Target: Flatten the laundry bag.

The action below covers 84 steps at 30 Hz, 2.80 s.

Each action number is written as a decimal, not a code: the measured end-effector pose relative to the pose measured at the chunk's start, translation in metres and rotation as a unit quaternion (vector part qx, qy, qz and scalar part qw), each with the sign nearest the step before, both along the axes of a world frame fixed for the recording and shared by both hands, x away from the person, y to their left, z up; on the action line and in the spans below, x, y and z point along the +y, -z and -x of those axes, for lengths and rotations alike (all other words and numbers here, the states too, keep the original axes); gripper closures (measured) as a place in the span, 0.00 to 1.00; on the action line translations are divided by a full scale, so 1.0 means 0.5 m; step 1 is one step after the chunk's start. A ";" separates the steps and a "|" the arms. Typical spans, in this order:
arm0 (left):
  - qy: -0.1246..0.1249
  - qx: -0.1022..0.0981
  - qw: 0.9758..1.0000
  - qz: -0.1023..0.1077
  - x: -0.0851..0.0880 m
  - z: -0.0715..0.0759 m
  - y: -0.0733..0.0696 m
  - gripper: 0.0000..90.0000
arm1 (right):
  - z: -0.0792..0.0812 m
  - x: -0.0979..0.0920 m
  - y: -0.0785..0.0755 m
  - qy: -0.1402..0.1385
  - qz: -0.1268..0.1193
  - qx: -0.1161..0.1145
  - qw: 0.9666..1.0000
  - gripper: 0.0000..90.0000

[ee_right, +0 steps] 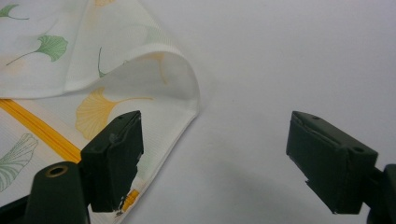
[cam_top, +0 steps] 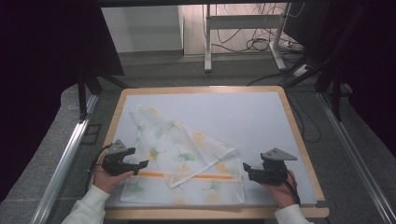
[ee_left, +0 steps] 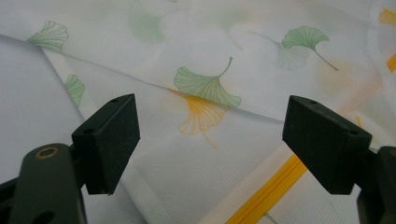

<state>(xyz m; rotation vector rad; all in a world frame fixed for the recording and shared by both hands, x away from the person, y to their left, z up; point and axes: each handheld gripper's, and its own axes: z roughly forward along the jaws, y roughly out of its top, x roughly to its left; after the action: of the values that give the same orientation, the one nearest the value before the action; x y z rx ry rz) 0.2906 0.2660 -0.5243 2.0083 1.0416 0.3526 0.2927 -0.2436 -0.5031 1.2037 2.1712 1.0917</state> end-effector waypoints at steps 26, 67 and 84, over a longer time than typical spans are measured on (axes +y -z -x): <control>0.005 0.006 1.000 -0.006 -0.005 -0.001 0.003 0.21 | 0.005 0.019 -0.017 -0.024 -0.002 -0.002 1.000 0.27; 0.006 0.012 1.000 -0.009 -0.006 -0.003 0.006 0.21 | -0.005 0.206 -0.074 -0.146 -0.026 0.012 0.989 0.35; 0.008 0.014 1.000 -0.012 -0.006 -0.003 0.006 0.21 | -0.019 0.340 -0.066 -0.211 -0.012 0.038 0.977 0.35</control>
<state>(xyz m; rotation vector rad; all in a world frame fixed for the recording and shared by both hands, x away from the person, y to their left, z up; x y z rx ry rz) 0.2919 0.2628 -0.5273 2.0473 1.0415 0.3305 0.3019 -0.0734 -0.4702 0.8192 2.5538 1.2538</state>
